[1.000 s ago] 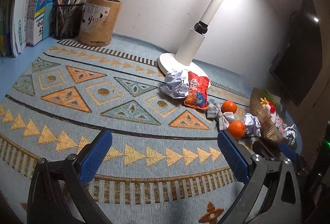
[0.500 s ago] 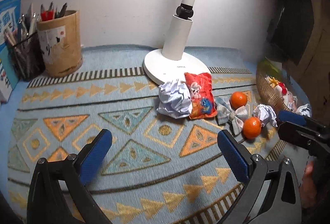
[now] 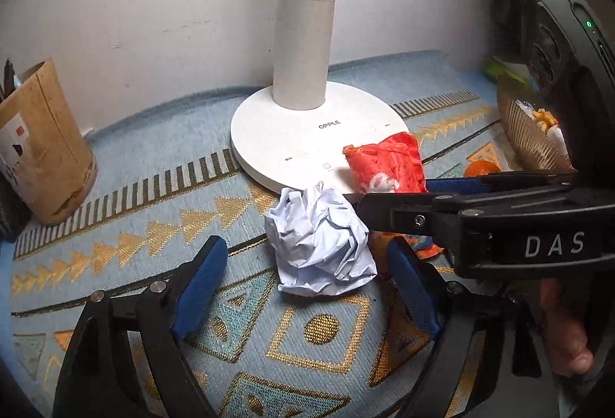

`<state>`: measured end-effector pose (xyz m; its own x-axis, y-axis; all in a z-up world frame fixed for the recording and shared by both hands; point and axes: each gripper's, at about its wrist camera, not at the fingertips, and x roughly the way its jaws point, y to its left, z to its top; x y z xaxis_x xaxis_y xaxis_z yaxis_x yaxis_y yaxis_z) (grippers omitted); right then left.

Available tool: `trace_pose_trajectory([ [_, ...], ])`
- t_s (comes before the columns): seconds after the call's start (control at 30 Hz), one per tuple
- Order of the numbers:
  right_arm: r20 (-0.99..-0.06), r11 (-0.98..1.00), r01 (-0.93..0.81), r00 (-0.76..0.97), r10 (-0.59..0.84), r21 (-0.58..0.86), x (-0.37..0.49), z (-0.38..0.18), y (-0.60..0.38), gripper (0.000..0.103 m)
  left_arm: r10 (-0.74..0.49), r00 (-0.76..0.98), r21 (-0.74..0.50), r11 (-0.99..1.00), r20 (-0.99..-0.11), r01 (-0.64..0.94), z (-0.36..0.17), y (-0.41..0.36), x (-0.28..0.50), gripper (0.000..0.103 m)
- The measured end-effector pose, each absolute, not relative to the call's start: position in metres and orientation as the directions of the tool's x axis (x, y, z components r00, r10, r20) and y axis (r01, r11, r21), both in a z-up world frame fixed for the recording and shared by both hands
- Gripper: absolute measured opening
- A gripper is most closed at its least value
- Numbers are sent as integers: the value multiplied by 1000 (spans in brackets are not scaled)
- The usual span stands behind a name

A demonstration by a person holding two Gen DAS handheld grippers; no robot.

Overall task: Organize objects
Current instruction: 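Grasp a paper ball with the left tool while the right tool grasps the red snack bag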

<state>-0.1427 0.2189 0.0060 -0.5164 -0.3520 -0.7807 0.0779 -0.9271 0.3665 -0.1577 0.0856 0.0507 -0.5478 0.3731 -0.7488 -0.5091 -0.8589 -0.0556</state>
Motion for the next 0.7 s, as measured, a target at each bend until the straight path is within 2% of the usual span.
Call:
trace_pose_trajectory([
  [0.07, -772, -920, 83, -519, -367, 382, -149, 2, 220, 55, 393, -528, -81, -852, -753, -518, 50, 84, -159, 71],
  [0.13, -761, -925, 95, -541, -357, 367, -150, -1, 220, 47, 408, -516, -104, -849, -754, -518, 49, 82, -160, 54],
  [0.23, -726, -920, 127, -577, -373, 372, -143, -2, 222, 33, 406, -531, -106, -856, -744, -506, 51, 80, -159, 52],
  [0.43, -667, -907, 129, -637, -386, 402, -127, 17, 231, 32, 431, -560, -151, -866, -707, -476, 64, 67, -137, 52],
  [0.53, -647, -886, 161, -629, -432, 435, -104, 30, 230, 31, 424, -569, -131, -866, -704, -483, 77, 65, -103, 52],
  [0.7, -672, -870, 304, -551, -494, 389, -30, 45, 220, 32, 426, -580, -138, -870, -694, -474, 85, 53, -27, 52],
])
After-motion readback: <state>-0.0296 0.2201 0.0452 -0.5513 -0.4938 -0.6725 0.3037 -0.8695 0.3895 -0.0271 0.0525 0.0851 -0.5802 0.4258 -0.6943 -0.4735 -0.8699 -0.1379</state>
